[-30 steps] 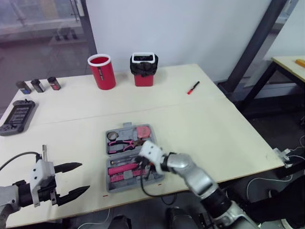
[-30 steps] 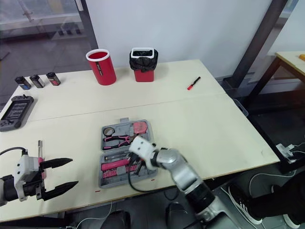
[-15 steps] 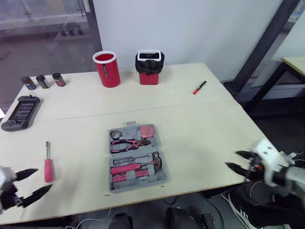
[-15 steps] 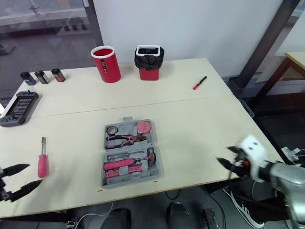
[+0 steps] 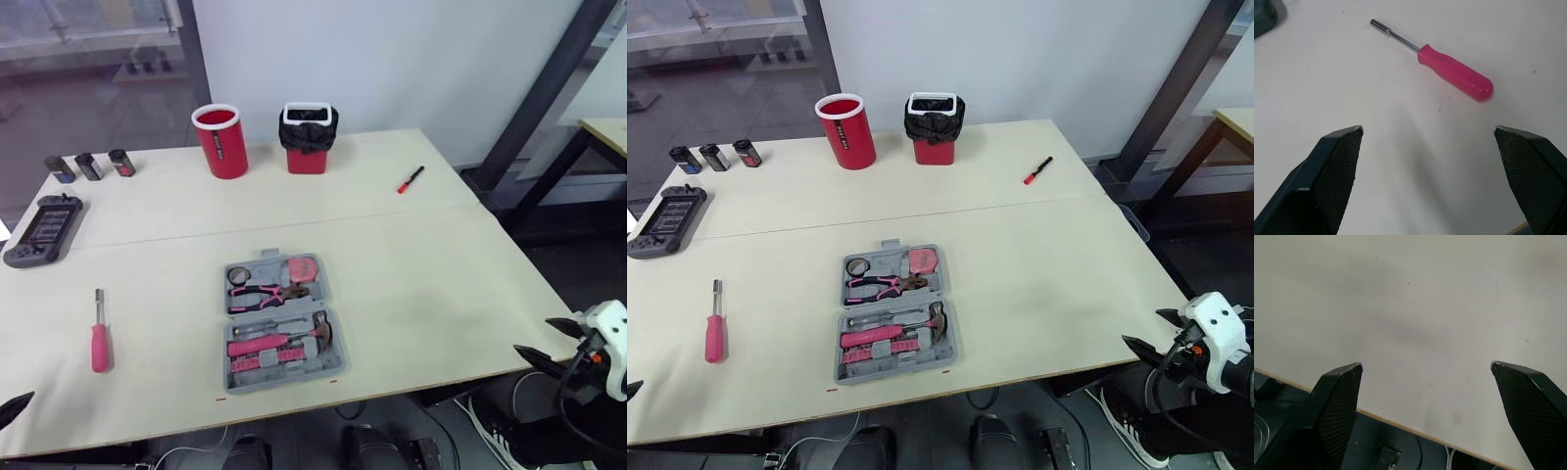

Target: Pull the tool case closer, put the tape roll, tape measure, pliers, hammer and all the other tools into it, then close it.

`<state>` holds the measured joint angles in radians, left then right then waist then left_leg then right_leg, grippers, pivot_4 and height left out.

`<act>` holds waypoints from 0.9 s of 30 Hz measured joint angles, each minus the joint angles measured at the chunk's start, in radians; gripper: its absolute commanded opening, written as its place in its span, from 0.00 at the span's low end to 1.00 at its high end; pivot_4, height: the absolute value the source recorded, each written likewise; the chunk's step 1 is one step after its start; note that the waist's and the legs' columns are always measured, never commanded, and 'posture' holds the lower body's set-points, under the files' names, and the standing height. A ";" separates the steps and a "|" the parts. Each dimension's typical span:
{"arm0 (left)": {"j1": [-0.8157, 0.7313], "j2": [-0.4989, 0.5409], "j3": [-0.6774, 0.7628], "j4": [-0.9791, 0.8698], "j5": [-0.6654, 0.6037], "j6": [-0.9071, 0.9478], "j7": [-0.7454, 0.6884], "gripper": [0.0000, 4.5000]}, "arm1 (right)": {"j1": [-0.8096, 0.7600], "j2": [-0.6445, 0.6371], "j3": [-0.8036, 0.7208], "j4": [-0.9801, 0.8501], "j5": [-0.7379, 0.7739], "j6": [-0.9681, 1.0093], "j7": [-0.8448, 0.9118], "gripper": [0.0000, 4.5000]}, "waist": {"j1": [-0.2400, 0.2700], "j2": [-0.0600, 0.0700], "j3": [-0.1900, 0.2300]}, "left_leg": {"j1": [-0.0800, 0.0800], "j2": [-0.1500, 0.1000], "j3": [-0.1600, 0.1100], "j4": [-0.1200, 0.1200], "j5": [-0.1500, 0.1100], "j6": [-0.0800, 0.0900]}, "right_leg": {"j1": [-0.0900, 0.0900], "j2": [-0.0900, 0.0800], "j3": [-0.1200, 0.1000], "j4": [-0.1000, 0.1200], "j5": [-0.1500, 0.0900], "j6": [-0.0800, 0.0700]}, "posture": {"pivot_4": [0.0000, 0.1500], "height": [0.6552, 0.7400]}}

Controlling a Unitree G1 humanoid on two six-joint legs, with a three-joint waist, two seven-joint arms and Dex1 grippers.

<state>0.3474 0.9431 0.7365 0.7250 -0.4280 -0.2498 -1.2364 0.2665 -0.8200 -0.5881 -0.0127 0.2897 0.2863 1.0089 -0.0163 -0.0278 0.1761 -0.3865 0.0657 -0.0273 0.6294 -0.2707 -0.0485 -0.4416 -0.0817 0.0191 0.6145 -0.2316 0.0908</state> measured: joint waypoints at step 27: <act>-0.424 -0.301 -0.093 -0.781 -0.155 1.264 1.204 1.00 | -0.665 0.112 0.746 -0.471 0.166 0.421 -0.091 0.99 | 0.005 -0.008 0.005 | 0.011 -0.001 -0.008 0.001 0.003 -0.004 | 0.014 0.005 0.001 0.003 0.003 0.004 | 1.00 0.98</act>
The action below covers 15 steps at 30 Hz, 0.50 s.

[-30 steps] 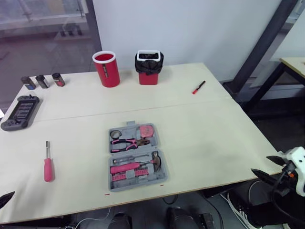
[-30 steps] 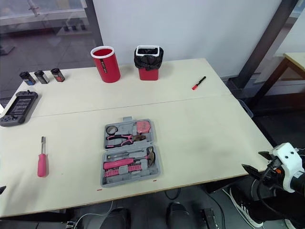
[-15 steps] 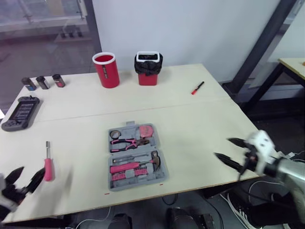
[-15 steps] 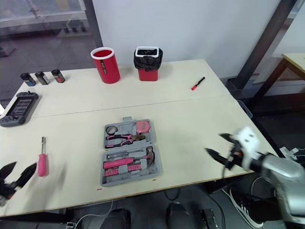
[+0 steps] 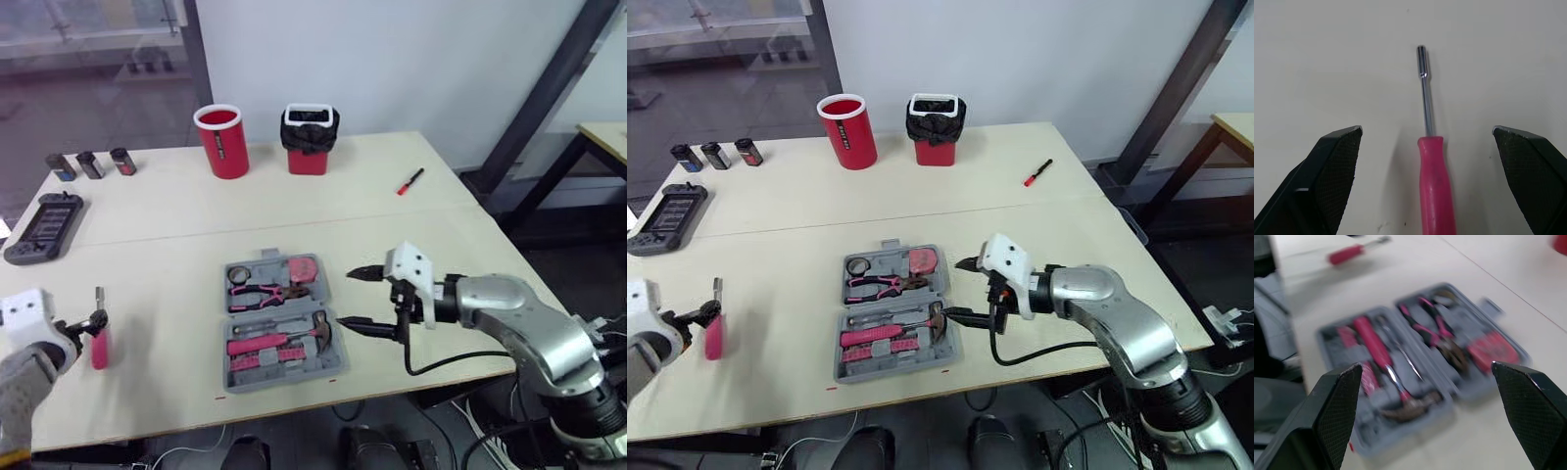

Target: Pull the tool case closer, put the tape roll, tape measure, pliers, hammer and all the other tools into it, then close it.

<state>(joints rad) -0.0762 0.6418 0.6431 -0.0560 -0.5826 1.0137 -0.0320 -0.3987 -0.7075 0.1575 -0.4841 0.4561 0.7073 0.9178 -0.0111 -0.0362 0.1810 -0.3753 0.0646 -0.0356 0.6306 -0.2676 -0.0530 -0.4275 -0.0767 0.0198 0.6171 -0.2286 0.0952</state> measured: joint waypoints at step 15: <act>-0.193 0.079 -0.123 0.336 0.097 0.075 -0.119 1.00 | -0.007 0.009 0.024 -0.019 0.001 0.029 -0.030 0.99 | -0.003 0.000 0.000 | 0.000 0.000 0.000 0.000 0.000 0.000 | 0.000 0.000 0.000 0.000 0.001 -0.001 | 1.00 0.98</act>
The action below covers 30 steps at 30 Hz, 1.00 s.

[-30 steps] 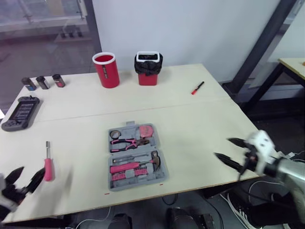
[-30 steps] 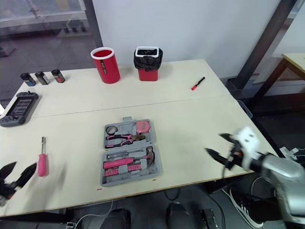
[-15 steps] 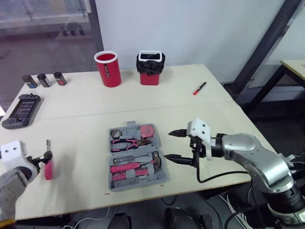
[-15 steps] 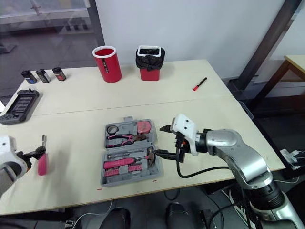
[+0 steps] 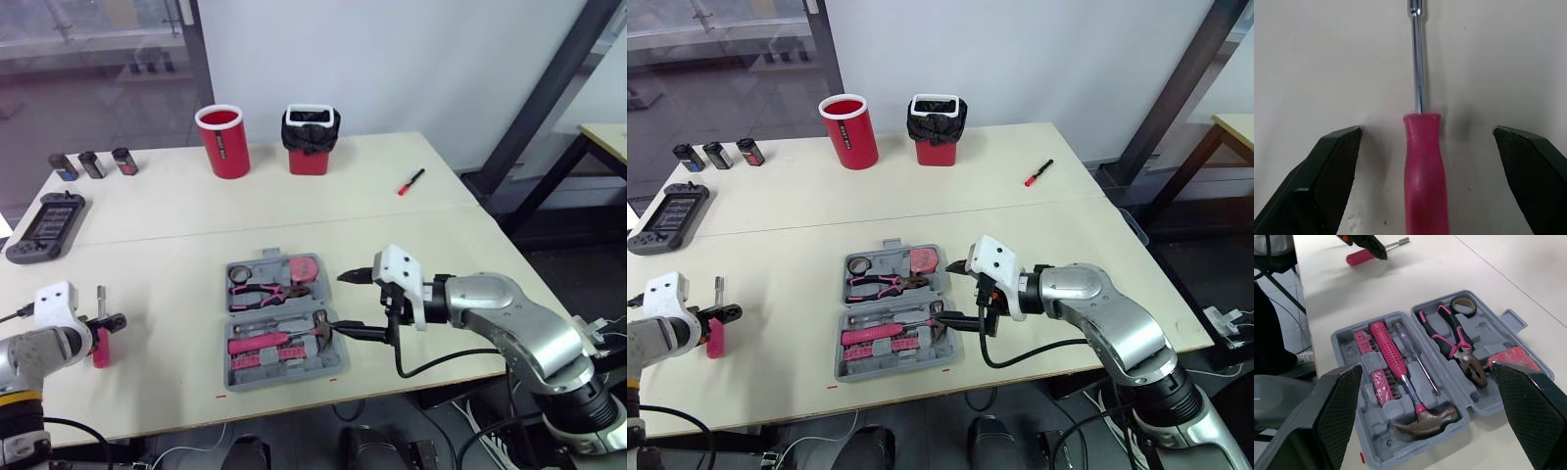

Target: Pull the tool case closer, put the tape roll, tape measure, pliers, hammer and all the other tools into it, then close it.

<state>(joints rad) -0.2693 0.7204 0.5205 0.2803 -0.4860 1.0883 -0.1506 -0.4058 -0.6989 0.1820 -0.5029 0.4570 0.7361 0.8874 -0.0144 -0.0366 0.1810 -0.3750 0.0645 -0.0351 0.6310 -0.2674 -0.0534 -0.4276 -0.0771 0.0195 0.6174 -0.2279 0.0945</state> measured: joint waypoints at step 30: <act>0.004 0.042 -0.034 -0.102 0.069 -0.273 -0.231 0.09 | 0.033 -0.024 -0.016 -0.004 -0.002 0.021 -0.034 1.00 | 0.002 -0.002 0.002 | -0.001 0.000 0.000 0.000 0.001 -0.002 | 0.000 -0.001 0.000 0.000 0.000 0.000 | 1.00 0.98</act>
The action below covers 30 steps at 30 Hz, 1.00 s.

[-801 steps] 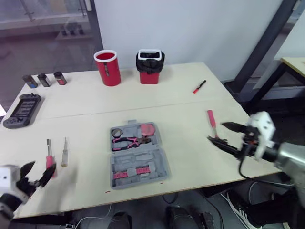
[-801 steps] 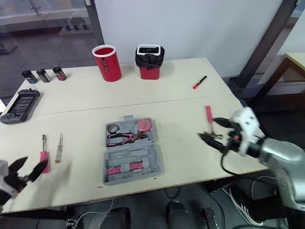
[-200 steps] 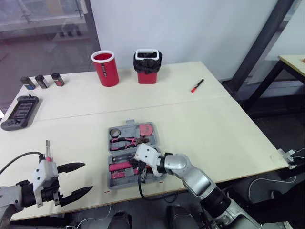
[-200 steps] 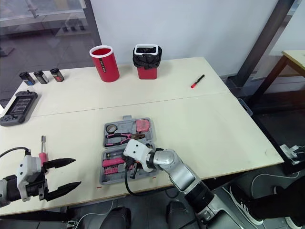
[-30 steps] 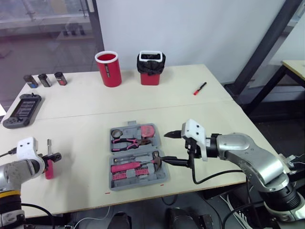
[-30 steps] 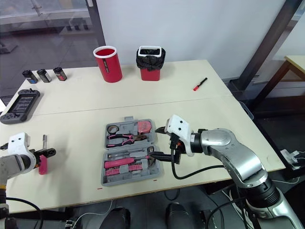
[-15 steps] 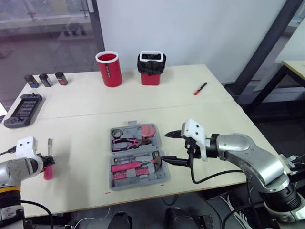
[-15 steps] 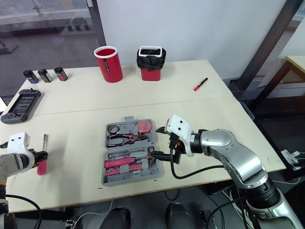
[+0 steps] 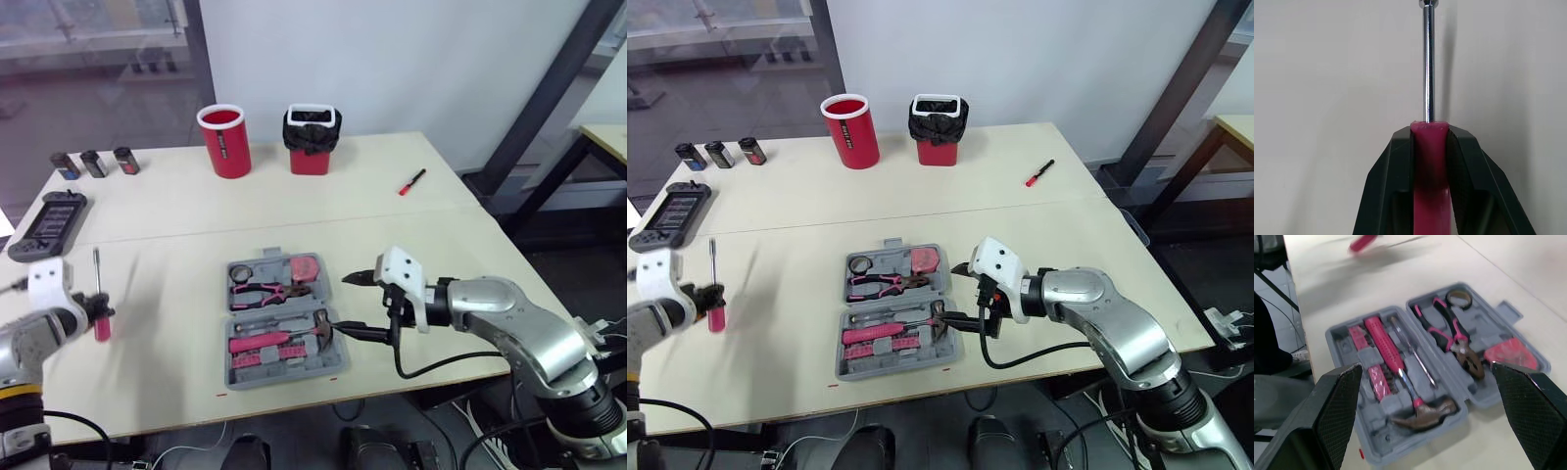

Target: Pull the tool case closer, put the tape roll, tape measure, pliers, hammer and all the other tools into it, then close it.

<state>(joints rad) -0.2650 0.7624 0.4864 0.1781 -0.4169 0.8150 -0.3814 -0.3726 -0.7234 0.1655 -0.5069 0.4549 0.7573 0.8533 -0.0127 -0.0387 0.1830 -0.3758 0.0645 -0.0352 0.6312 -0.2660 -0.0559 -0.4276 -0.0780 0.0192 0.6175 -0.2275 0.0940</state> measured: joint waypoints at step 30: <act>-0.594 0.195 -1.192 -0.653 -0.048 0.548 -0.732 0.09 | 0.158 -0.061 -0.093 0.047 -0.066 -0.135 0.032 1.00 | -0.002 0.007 0.007 | -0.017 0.000 -0.010 0.016 -0.002 0.005 | -0.004 0.013 0.010 0.000 -0.002 0.002 | 1.00 0.98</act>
<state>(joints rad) -0.8590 0.9577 -0.7055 -0.4748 -0.4646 1.3627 -1.1132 -0.2143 -0.7839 0.0726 -0.4597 0.3889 0.6220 0.8855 -0.0147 -0.0318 0.1904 -0.3929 0.0649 -0.0454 0.6470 -0.2684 -0.0509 -0.4317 -0.0646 0.0293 0.6176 -0.2291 0.0964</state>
